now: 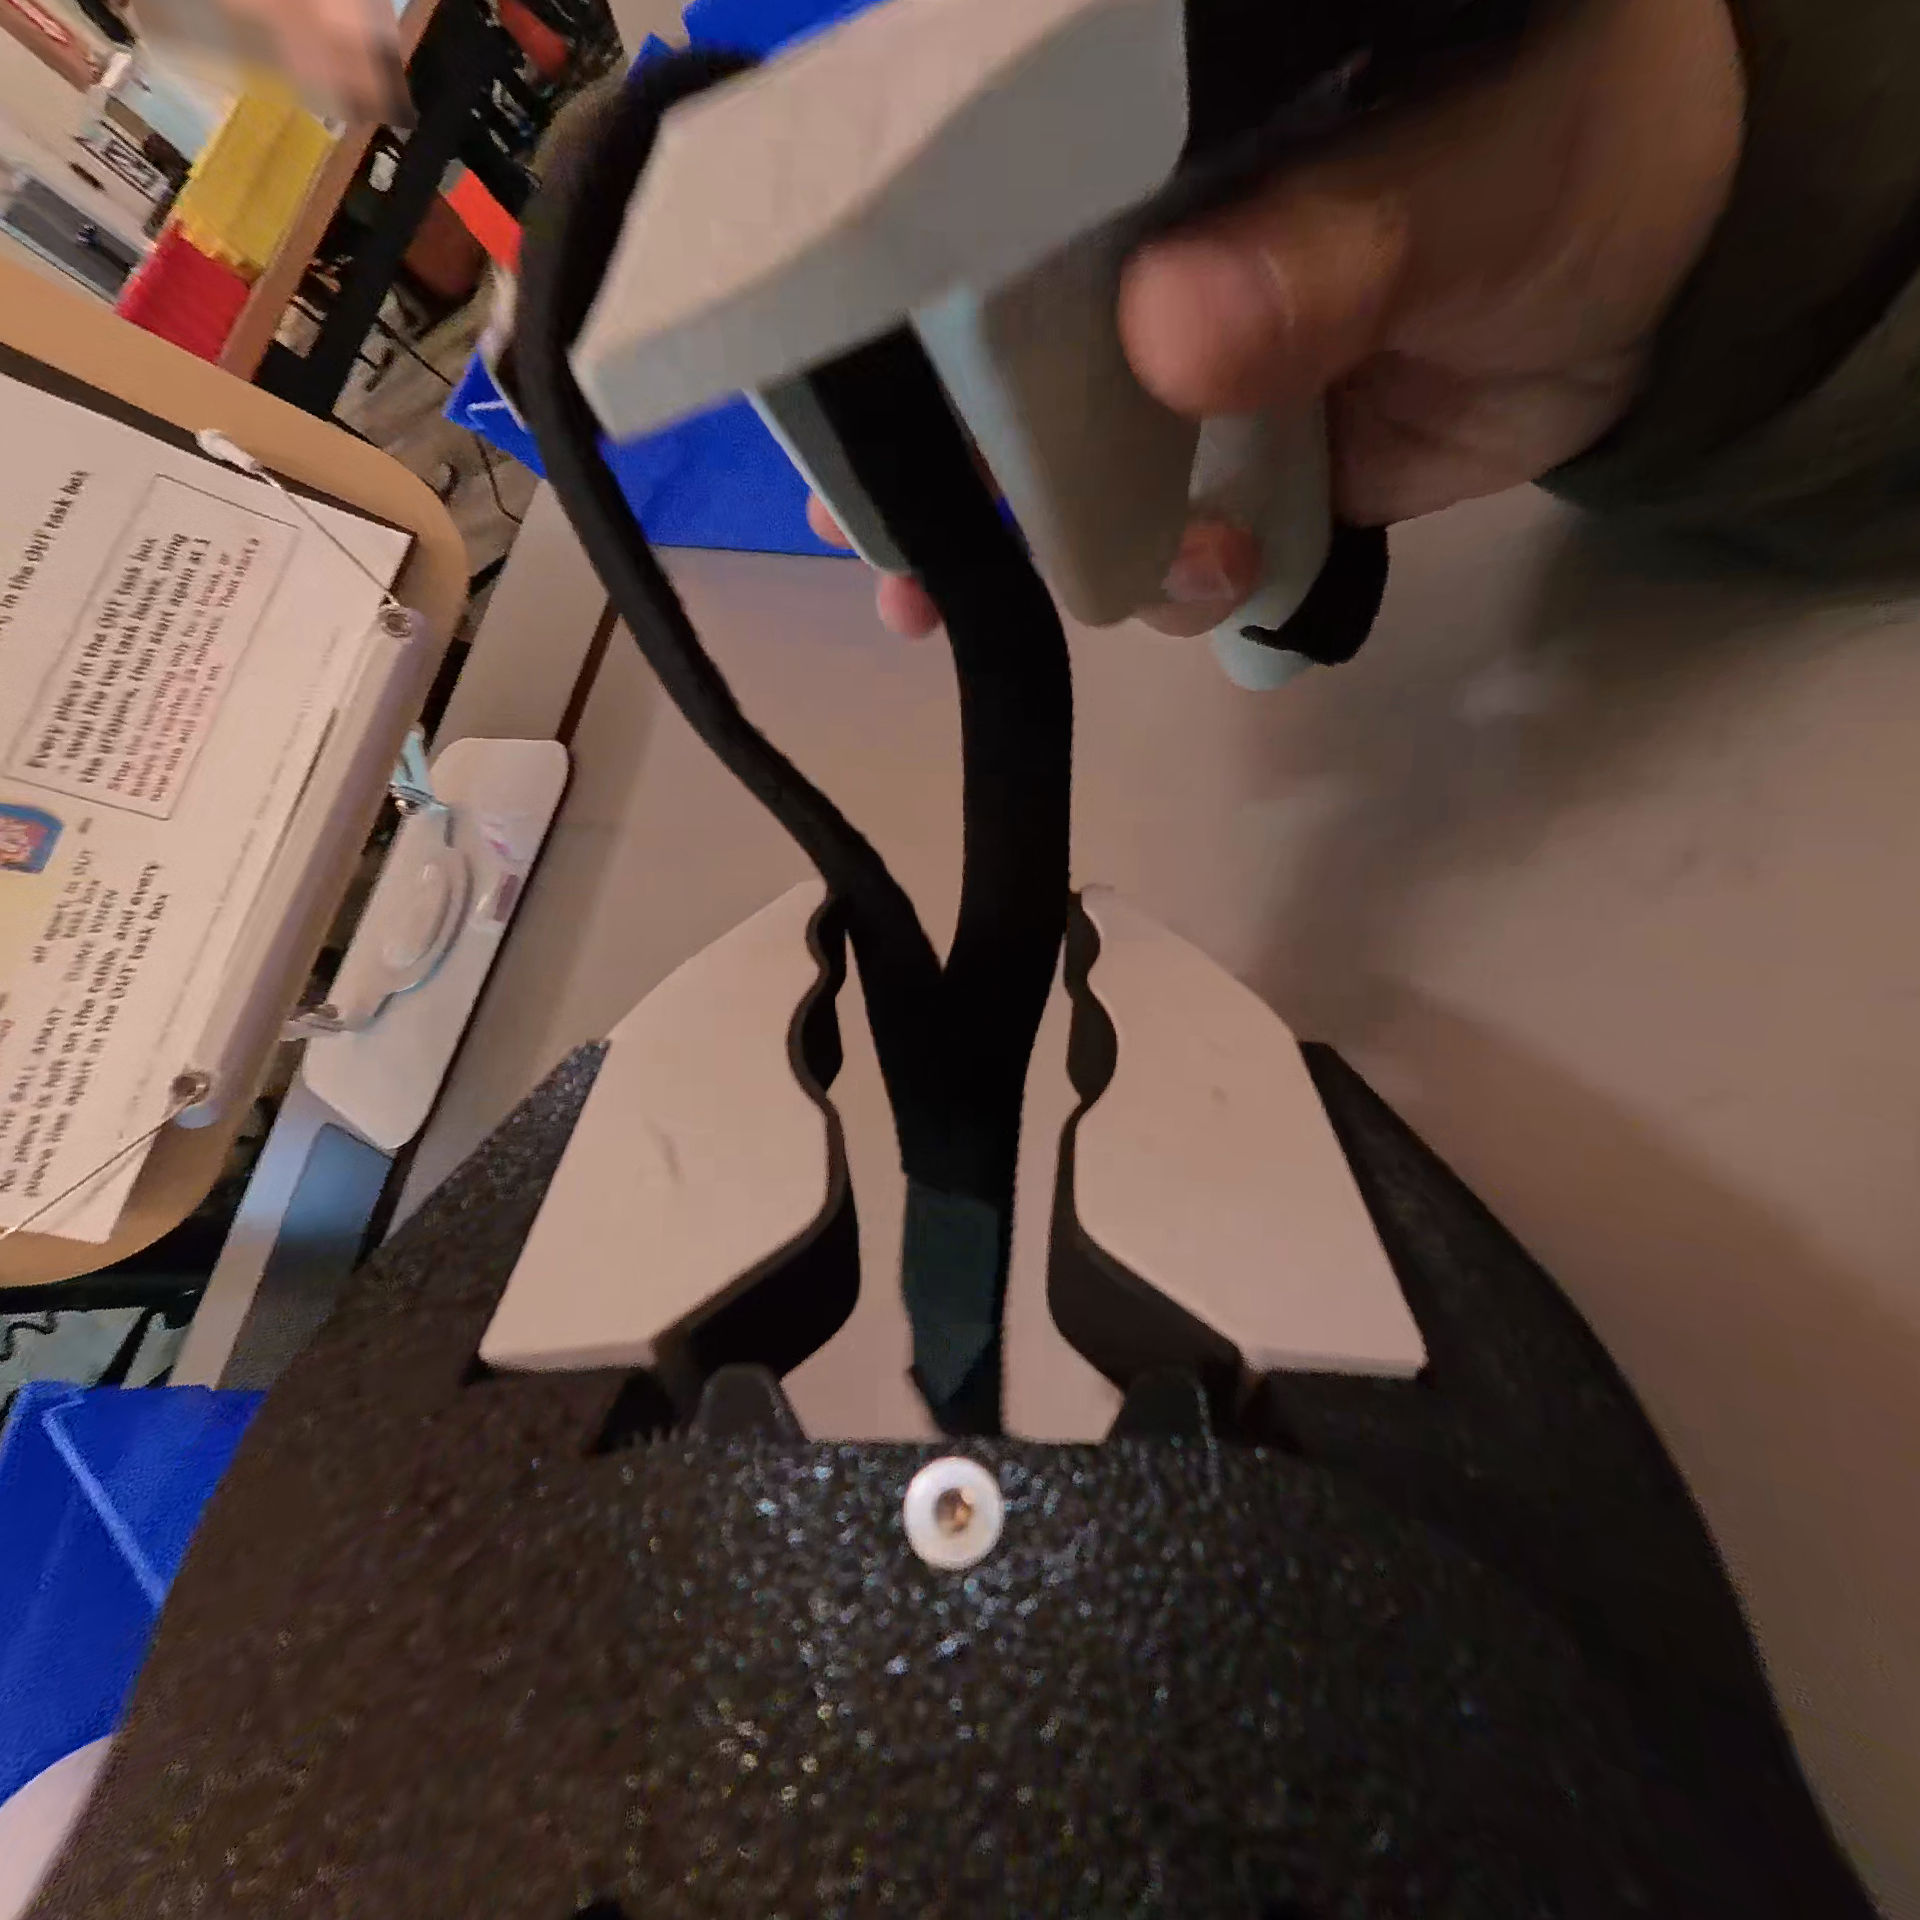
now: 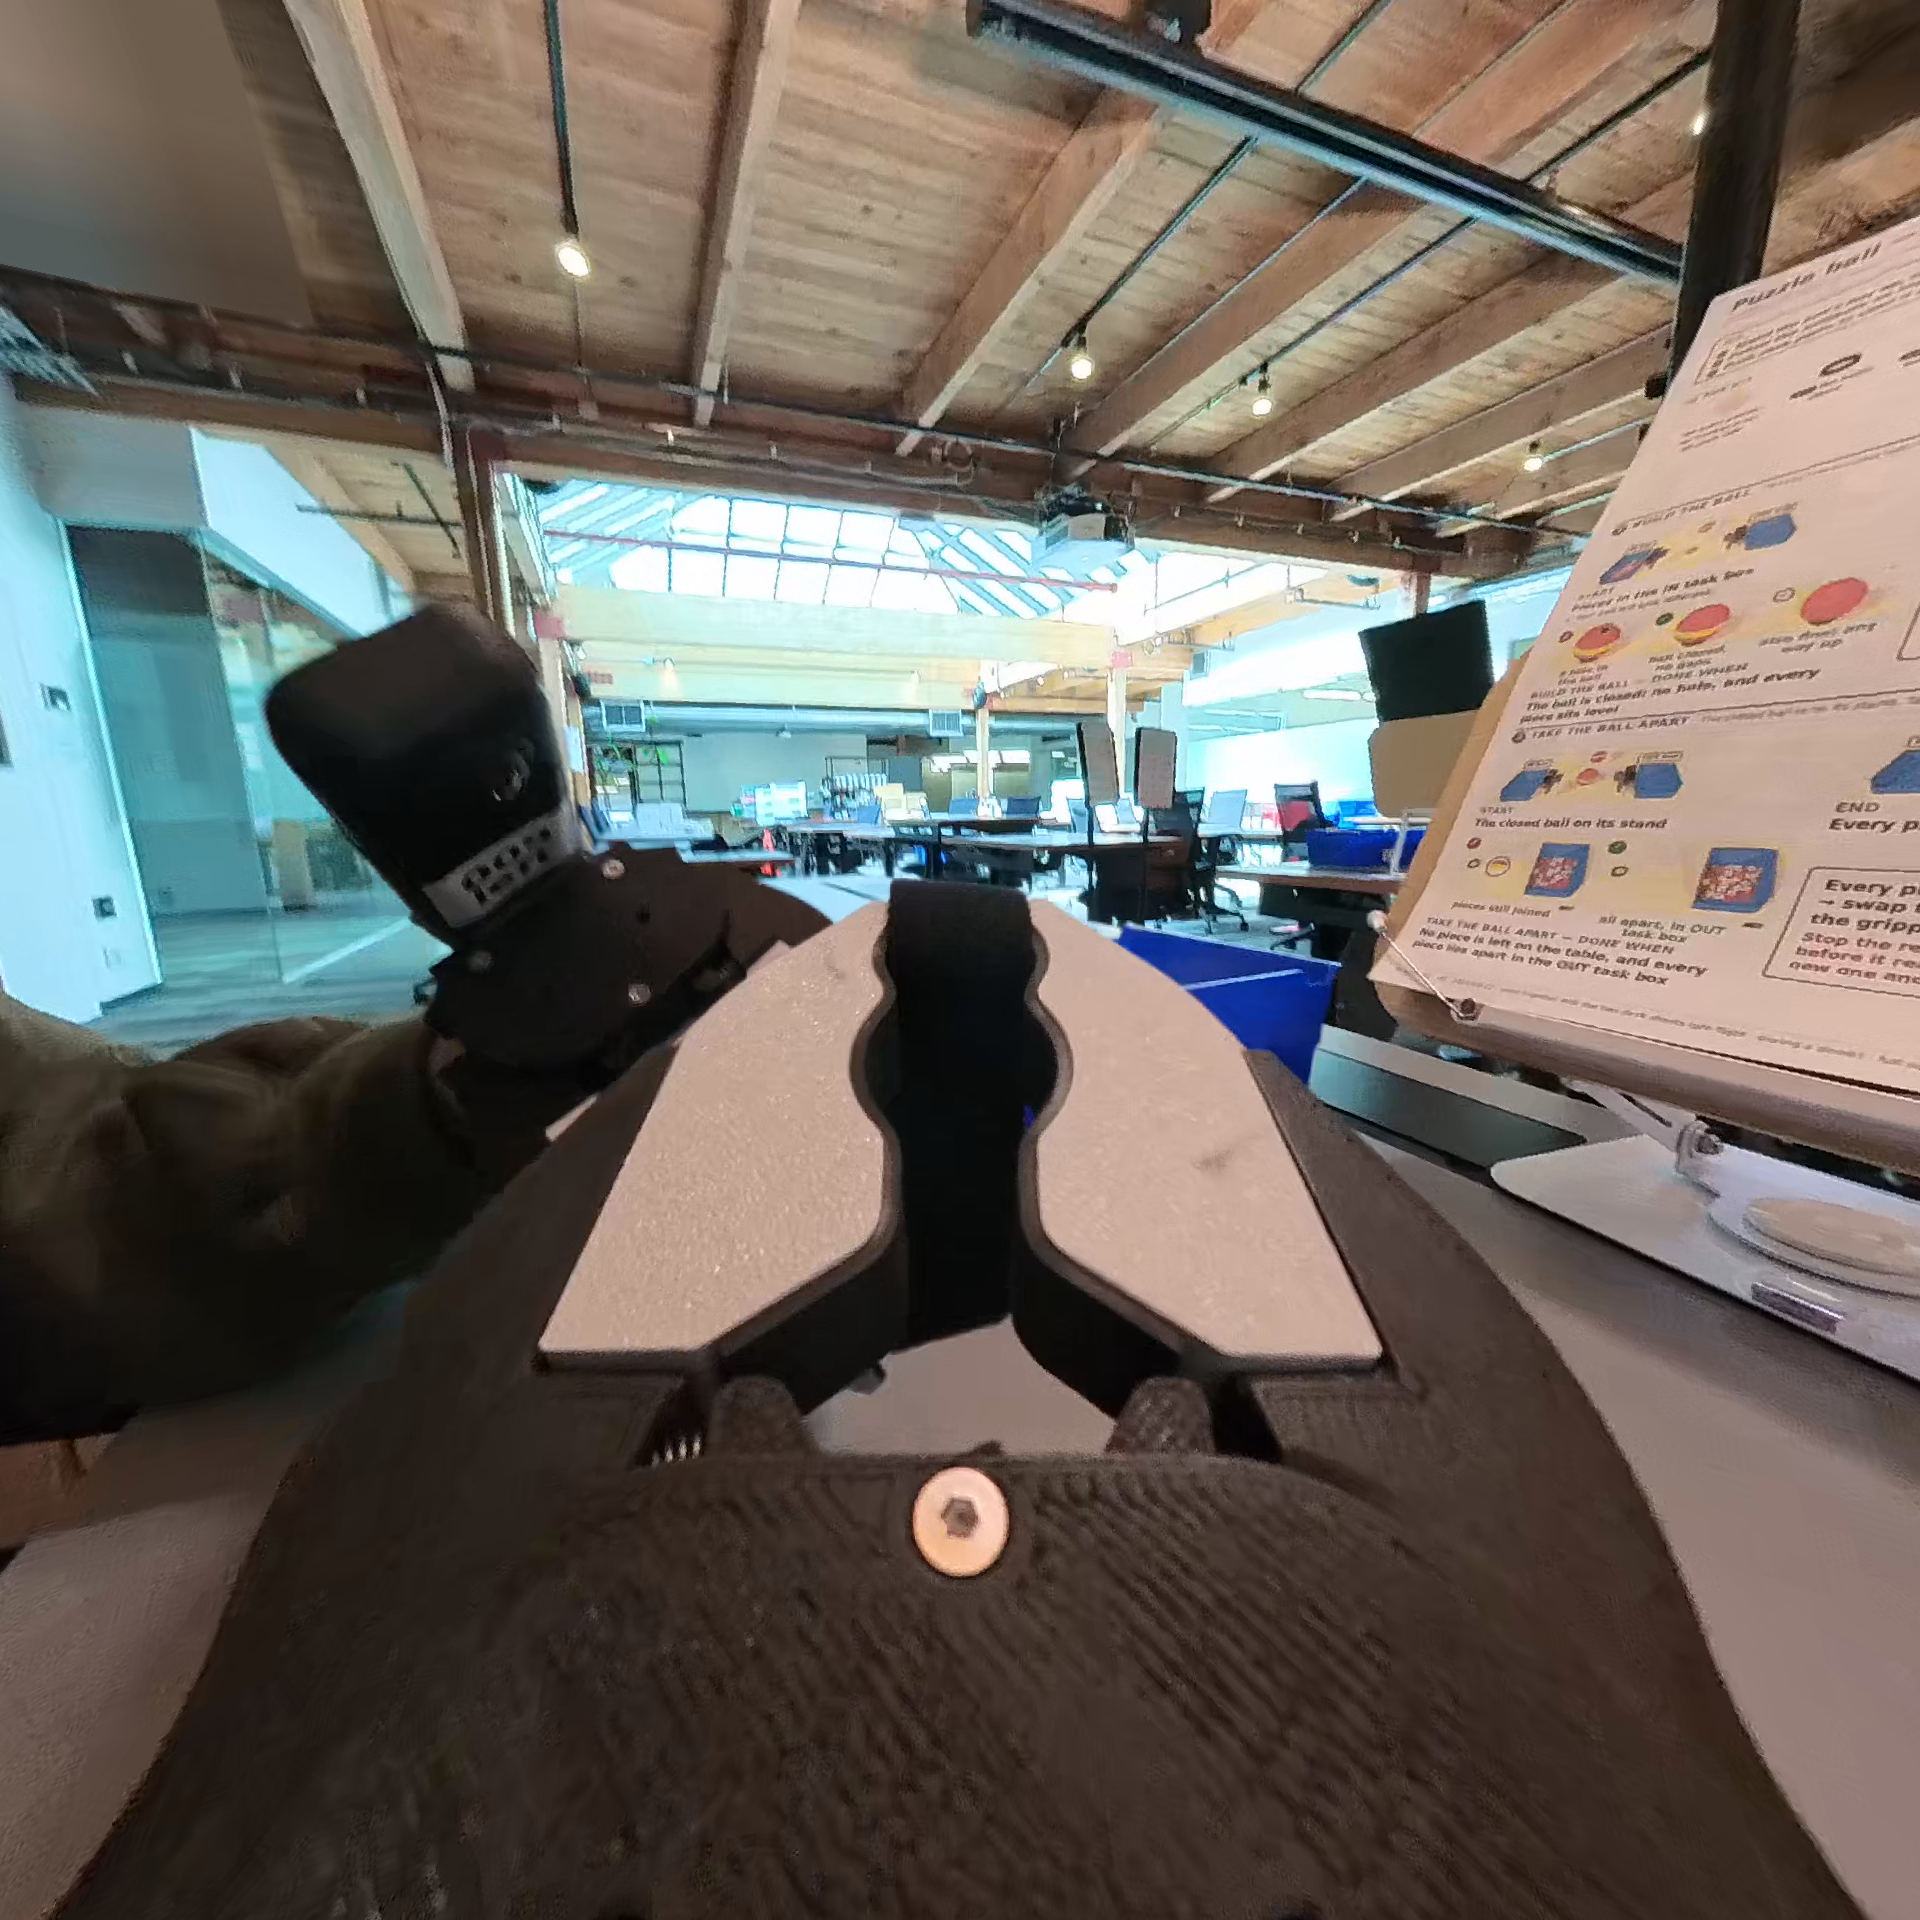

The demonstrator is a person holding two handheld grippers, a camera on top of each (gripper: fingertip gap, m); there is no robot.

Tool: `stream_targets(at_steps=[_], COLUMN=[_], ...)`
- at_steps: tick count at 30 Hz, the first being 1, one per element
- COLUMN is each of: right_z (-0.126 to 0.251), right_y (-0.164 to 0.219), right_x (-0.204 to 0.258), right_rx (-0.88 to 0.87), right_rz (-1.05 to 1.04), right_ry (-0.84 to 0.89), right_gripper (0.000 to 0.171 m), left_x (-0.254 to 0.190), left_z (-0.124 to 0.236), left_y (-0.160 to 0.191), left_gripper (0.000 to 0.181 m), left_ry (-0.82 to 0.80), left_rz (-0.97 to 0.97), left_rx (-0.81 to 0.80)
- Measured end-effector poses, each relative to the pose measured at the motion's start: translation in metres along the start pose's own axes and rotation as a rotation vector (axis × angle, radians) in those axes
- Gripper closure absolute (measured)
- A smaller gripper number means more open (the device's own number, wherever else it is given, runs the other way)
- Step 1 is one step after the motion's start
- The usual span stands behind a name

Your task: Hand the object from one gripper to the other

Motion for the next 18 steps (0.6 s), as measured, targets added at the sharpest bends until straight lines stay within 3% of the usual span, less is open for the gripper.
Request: stream_targets(at_steps=[9, 12, 15, 18], right_z=[0.0, 0.002, 0.006, 0.002], right_y=[-0.003, -0.007, -0.011, -0.001], right_x=[0.014, 0.004, -0.007, -0.008], right_rx=[-0.009, -0.018, -0.027, 0.011], right_rz=[0.03, 0.083, 0.08, 0.028], right_ry=[-0.093, -0.018, 0.05, 0.051], right_gripper=[0.151, 0.119, 0.105, 0.1], left_x=[-0.006, 0.008, 0.033, 0.054], left_z=[0.003, 0.009, 0.023, 0.046], left_y=[-0.003, -0.004, -0.015, -0.038], left_gripper=[0.159, 0.161, 0.161, 0.161], left_ry=[0.127, 0.085, 0.027, -0.001], left_rz=[0.145, 0.235, 0.436, 0.621], left_rx=[-0.075, -0.124, -0.289, -0.585])
Point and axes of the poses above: each gripper's, where its closed fingertips meet, z back along the fingers, y out of its underside, x = y × z across the jaws, the point moved 2 cm from there along z, back along the fingers, and after that the axes turned 5 degrees about -x, right-handed, at the moved point
